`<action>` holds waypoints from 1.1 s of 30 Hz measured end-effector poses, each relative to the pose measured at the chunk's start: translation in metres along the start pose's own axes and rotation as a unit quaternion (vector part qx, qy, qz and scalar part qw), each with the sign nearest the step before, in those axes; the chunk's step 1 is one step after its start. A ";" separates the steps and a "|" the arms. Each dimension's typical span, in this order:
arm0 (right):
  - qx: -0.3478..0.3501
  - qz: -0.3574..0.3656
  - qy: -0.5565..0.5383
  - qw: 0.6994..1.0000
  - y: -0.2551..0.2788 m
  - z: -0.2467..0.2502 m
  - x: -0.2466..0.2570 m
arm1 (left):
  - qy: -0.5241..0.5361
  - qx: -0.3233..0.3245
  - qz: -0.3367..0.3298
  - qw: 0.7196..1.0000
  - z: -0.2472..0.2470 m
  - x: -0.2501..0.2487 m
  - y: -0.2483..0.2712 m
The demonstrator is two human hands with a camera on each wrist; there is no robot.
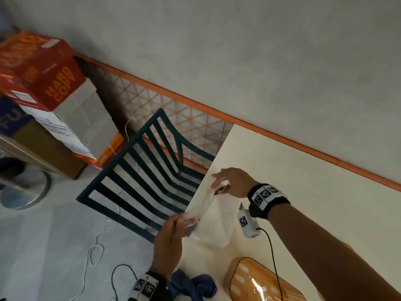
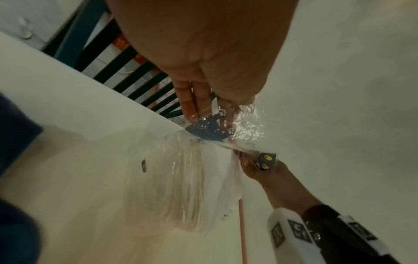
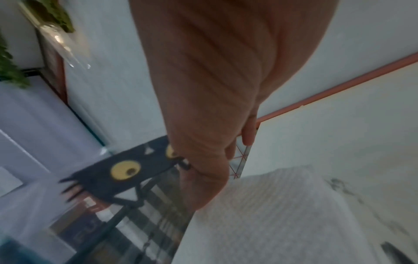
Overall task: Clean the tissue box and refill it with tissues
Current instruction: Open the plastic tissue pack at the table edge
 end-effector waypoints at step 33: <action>0.001 -0.209 -0.027 0.978 -0.050 -0.007 -0.024 | 0.149 0.002 0.372 0.916 -0.025 0.077 -0.014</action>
Point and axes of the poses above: each hand's wrist, its own y-axis away from the middle knuckle, its own z-axis out of the back of the hand, x = y × z, the point moved 6 cm from there along -y, towards the middle knuckle, and after that the axes turned 11 degrees about -z, right-handed, at the moved point
